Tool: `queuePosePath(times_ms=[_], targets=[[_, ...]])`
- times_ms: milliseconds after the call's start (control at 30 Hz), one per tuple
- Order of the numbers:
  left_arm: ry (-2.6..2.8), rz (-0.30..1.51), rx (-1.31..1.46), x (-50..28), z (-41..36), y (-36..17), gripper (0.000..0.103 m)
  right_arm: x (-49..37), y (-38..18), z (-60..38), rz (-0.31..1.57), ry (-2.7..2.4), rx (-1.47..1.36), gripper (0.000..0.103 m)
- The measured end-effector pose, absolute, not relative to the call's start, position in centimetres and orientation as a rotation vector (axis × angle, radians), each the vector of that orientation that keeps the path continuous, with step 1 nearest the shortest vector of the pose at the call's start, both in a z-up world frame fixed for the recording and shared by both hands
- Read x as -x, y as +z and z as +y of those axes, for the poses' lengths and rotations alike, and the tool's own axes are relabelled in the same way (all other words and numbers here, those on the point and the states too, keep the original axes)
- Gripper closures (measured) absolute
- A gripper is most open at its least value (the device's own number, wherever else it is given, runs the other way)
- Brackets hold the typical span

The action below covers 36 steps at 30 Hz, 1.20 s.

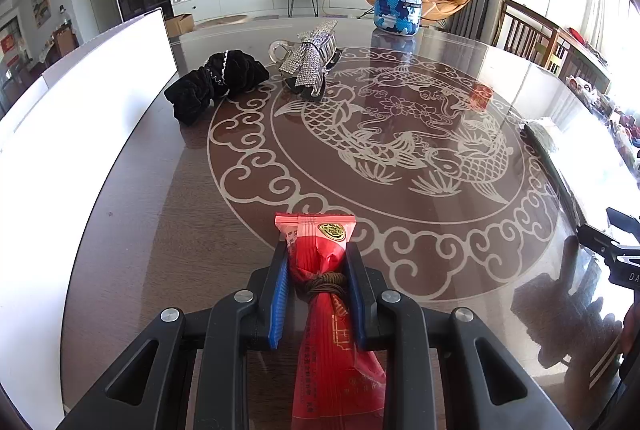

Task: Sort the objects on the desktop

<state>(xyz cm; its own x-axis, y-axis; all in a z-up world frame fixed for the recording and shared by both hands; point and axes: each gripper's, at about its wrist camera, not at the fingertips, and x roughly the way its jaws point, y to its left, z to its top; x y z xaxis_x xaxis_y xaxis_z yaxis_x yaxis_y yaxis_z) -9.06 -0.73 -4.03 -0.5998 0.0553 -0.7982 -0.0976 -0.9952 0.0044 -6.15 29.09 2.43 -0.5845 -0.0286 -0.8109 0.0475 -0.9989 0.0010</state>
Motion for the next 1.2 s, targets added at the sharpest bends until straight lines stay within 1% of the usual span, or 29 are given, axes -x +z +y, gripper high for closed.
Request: queuePosePath(times_ms=[367,1200], targets=[[2.741,0.067,1.357,9.0,-0.8,-4.0,0.077,6.2,2.4,29.1,0.033,-2.759,-1.411,0.002],[2.783,0.006,1.357,9.1,-4.0,-4.3,0.078,6.2,2.4,29.1,0.034,-2.759,-1.412,0.002]])
